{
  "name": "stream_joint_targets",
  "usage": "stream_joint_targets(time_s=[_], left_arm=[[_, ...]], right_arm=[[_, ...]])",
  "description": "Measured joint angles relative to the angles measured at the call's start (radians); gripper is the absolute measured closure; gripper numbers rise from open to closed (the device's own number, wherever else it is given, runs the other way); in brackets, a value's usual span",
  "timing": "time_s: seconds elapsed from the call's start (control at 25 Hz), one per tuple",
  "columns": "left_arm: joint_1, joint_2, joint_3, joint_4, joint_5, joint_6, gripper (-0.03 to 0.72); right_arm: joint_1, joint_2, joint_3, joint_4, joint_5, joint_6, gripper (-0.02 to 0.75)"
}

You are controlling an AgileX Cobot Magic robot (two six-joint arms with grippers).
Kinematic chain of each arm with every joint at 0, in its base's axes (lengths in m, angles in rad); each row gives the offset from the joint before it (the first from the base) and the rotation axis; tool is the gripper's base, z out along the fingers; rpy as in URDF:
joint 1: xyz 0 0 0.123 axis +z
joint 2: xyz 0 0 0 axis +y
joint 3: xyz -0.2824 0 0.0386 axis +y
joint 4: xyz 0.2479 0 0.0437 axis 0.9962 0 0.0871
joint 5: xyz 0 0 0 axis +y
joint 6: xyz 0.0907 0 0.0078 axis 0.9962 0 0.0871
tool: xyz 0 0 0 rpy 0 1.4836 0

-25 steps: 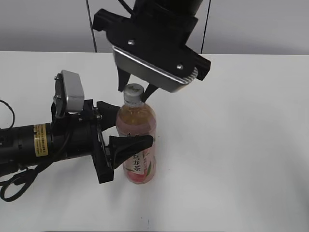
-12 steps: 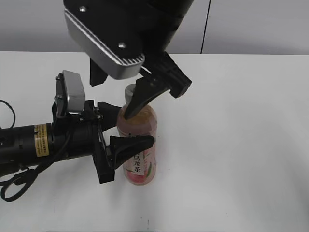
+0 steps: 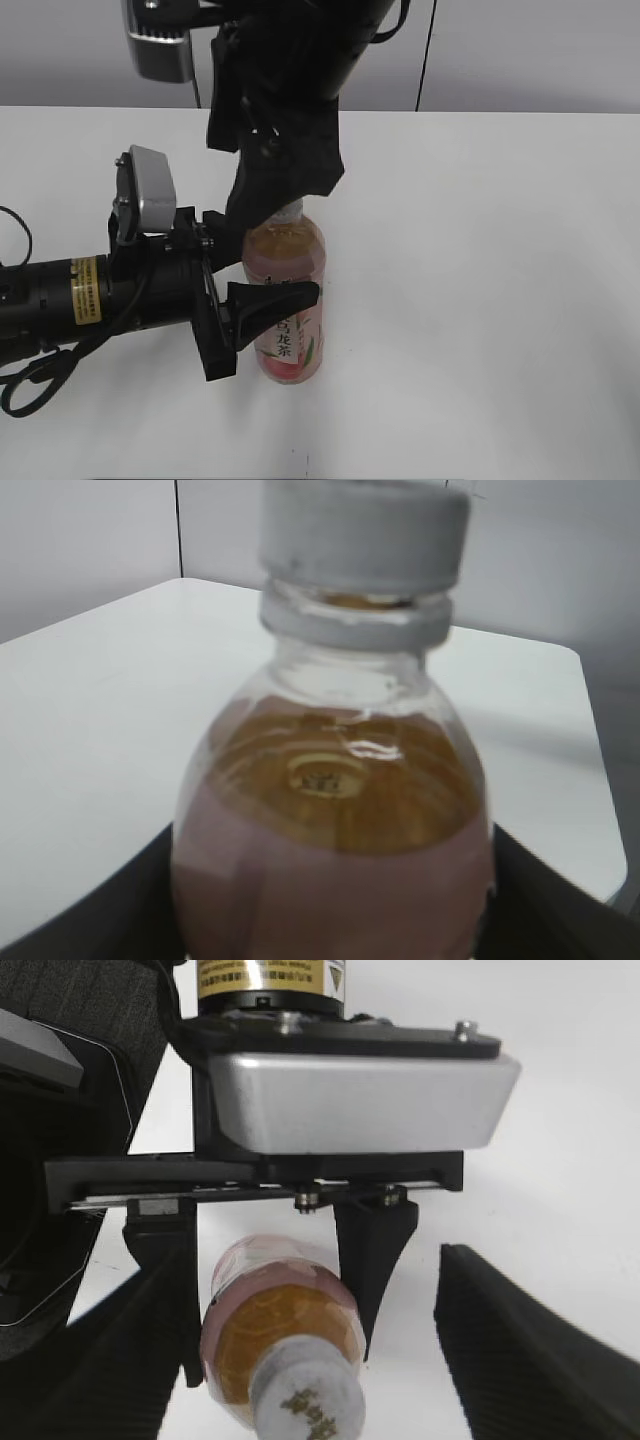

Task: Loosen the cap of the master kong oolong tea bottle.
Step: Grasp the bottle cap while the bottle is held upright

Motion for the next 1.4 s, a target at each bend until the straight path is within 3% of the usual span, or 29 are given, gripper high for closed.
stream_joint_targets(time_s=[0.2,0.48,1.04,1.2,1.4], left_arm=[[0.000,0.000,0.000,0.002,0.000,0.000,0.228],[0.000,0.000,0.000,0.004,0.000,0.000,0.228],[0.000,0.000,0.000,0.005,0.000,0.000,0.228],[0.000,0.000,0.000,0.006,0.000,0.000,0.228],[0.000,0.000,0.000,0.006,0.000,0.000,0.228]], right_arm=[[0.000,-0.037,0.000,-0.063,0.021,0.140,0.160],[0.000,-0.059,-0.001,-0.051,0.039,0.369,0.160],[0.000,-0.063,-0.001,-0.047,0.056,0.588,0.191],[0.000,-0.063,-0.012,-0.069,0.057,0.805,0.201],[0.000,-0.064,-0.031,-0.180,0.057,1.154,0.203]])
